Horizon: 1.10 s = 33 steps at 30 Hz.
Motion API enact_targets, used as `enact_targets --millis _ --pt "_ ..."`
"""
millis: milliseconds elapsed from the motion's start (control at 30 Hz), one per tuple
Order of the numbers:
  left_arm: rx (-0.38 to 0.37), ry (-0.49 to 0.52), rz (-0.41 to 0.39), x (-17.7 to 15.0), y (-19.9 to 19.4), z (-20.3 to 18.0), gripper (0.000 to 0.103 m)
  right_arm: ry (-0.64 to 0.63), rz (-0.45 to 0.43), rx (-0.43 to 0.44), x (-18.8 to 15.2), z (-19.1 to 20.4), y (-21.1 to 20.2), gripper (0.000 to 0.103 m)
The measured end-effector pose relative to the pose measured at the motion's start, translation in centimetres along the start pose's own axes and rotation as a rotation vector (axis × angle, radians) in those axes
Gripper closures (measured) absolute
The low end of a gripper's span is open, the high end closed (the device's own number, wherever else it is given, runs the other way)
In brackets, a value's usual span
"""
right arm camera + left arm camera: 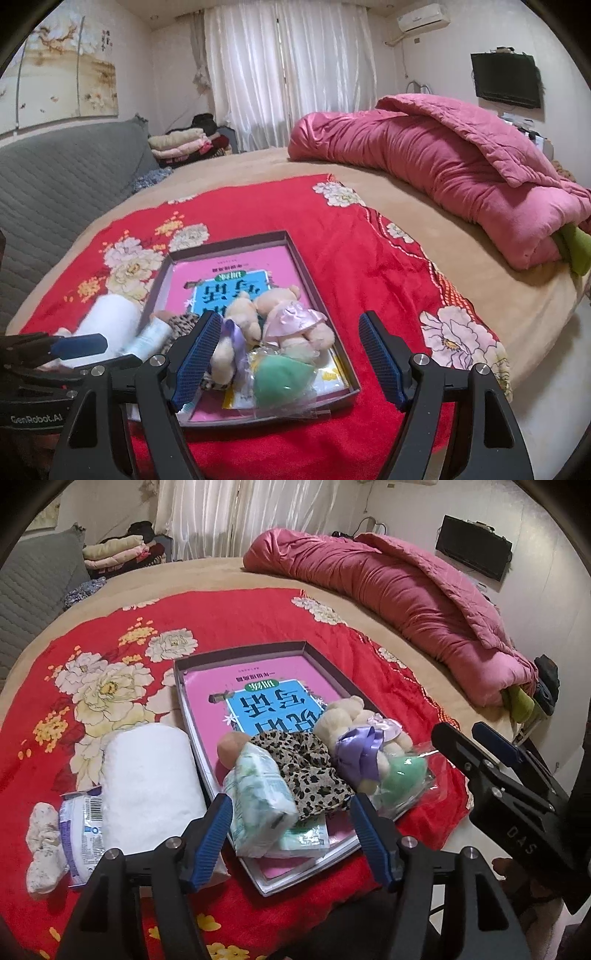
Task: Organize soft objects
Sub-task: 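Withdraw both open tools from the tray toward the remaining items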
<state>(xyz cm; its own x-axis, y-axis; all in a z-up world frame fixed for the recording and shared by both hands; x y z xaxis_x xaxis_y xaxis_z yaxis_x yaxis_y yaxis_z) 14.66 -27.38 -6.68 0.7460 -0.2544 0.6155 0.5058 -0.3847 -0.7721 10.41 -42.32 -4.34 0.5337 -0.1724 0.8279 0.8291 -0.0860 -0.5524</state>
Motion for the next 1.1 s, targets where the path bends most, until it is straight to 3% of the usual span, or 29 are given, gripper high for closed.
enact_targets --millis 300,700,933,1100 --pt "-0.007 0.003 -0.015 -0.1 -1.7 0.1 0.037 0.043 -0.086 0.028 1.9 0.2 -2.2 0.025" --pt "-0.006 -0.028 -0.067 -0.1 -5.3 1.7 0.037 0.09 -0.147 0.151 4.8 2.6 -5.8 0.024" --pt "0.017 -0.067 -0.087 -1.1 -7.6 4.5 0.037 0.087 -0.178 0.206 6.3 5.5 -8.1 0.024" --pt "0.047 -0.128 -0.078 -3.0 -8.3 8.3 0.037 0.125 -0.135 0.324 6.3 8.2 -8.1 0.024"
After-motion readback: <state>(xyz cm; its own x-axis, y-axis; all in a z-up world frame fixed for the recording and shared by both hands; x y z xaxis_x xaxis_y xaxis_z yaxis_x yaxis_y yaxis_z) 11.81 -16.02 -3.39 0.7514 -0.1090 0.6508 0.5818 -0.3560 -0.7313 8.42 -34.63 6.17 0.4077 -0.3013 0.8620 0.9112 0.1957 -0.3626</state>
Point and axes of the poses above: each gripper's, at about its wrist camera, not at the fingertips, and y roughly the way its jaws point, z to its left, x to its top, the point moved 7 cm from there along y, roughly the way its jaws point, and after that the axes turned 1 degree about x, right-handed, at the moved point
